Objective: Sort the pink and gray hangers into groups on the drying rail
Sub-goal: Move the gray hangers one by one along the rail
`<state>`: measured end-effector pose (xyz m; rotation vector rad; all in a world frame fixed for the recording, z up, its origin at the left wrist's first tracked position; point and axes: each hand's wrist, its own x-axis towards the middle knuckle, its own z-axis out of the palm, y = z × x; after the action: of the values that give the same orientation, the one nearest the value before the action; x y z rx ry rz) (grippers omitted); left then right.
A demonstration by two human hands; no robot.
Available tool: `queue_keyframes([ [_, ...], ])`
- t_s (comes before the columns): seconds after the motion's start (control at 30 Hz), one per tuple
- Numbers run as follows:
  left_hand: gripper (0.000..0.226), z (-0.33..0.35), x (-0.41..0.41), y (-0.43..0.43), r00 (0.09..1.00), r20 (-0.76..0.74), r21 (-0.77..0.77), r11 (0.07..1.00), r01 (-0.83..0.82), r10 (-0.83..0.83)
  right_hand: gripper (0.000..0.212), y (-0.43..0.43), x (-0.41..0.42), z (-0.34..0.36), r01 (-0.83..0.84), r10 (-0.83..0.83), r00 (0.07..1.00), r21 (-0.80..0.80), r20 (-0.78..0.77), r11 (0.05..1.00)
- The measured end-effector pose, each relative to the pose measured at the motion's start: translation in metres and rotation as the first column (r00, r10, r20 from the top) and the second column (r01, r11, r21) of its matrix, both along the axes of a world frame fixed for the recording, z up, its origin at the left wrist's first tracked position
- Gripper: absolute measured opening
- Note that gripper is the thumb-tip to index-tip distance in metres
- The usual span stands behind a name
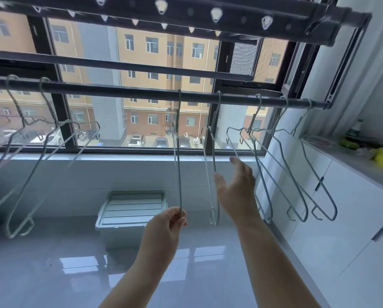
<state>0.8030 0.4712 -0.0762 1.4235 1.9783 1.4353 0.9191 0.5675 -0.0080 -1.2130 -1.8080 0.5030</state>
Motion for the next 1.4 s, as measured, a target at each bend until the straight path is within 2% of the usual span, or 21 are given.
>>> queue_keyframes([
  [0.07, 0.009, -0.001, 0.003, 0.002, 0.998, -0.056, -0.004, 1.000, -0.012, 0.012, 0.055, 0.011, 0.002, -0.005, -0.078, 0.086, 0.996, -0.280, 0.018, 0.957],
  [0.13, 0.011, -0.002, 0.006, 0.005, 0.996, -0.086, -0.010, 1.000, -0.014, 0.013, 0.052, 0.014, -0.001, -0.014, -0.179, 0.161, 0.984, -0.388, -0.077, 0.904],
  [0.23, 0.014, -0.001, 0.010, 0.008, 0.995, -0.102, -0.009, 1.000, -0.018, 0.017, 0.040, 0.014, -0.009, -0.025, -0.250, 0.161, 0.948, -0.330, -0.275, 0.910],
  [0.3, 0.015, 0.000, 0.013, 0.010, 0.995, -0.095, -0.007, 1.000, -0.027, 0.026, 0.036, 0.019, -0.011, -0.030, -0.215, 0.099, 0.916, -0.265, -0.389, 0.940],
  [0.37, 0.013, 0.001, 0.015, 0.012, 0.995, -0.090, -0.012, 0.999, -0.038, 0.036, 0.030, 0.025, -0.010, -0.031, -0.174, 0.073, 0.904, -0.207, -0.421, 0.963],
  [0.5, 0.013, 0.006, 0.020, 0.019, 0.997, -0.076, -0.037, 0.999, -0.032, 0.029, 0.026, 0.034, -0.002, -0.034, -0.140, 0.082, 0.927, -0.135, -0.367, 0.981],
  [0.73, 0.010, 0.011, 0.031, 0.028, 0.999, -0.041, -0.019, 1.000, -0.005, 0.004, 0.038, 0.046, 0.008, -0.035, -0.124, 0.068, 0.932, -0.137, -0.357, 0.983],
  [0.87, 0.012, 0.010, 0.035, 0.030, 1.000, -0.028, -0.021, 1.000, -0.002, 0.001, 0.034, 0.049, 0.008, -0.035, -0.143, 0.089, 0.929, -0.128, -0.358, 0.981],
  [1.0, 0.016, 0.007, 0.036, 0.031, 1.000, -0.011, -0.003, 1.000, 0.003, -0.003, 0.024, 0.044, 0.008, -0.029, -0.182, 0.088, 0.914, -0.208, -0.395, 0.961],
  [1.07, 0.019, 0.005, 0.036, 0.031, 1.000, -0.009, 0.012, 1.000, 0.004, -0.004, 0.035, 0.040, 0.012, -0.023, -0.201, 0.111, 0.943, -0.271, -0.314, 0.941],
  [1.13, 0.021, 0.002, 0.035, 0.030, 1.000, -0.002, 0.027, 1.000, 0.000, 0.000, 0.043, 0.040, 0.023, -0.019, -0.110, 0.088, 0.988, -0.184, -0.124, 0.977],
  [1.23, 0.010, -0.002, 0.035, 0.031, 1.000, -0.001, 0.033, 0.999, -0.030, 0.030, 0.040, 0.043, 0.044, -0.006, 0.088, -0.073, 0.993, 0.163, -0.094, 0.983],
  [1.27, 0.010, -0.002, 0.034, 0.031, 0.999, -0.009, 0.029, 0.998, -0.048, 0.049, 0.041, 0.049, 0.051, -0.003, 0.141, -0.129, 0.989, 0.202, -0.070, 0.969],
  [1.3, 0.015, -0.003, 0.034, 0.031, 0.998, -0.021, 0.029, 0.997, -0.067, 0.067, 0.043, 0.056, 0.057, -0.002, 0.160, -0.157, 0.987, 0.162, -0.028, 0.974],
  [1.4, 0.032, -0.002, 0.035, 0.032, 0.996, -0.045, 0.039, 0.996, -0.077, 0.079, 0.054, 0.071, 0.062, -0.007, 0.050, -0.041, 0.998, -0.226, 0.045, 0.973],
])
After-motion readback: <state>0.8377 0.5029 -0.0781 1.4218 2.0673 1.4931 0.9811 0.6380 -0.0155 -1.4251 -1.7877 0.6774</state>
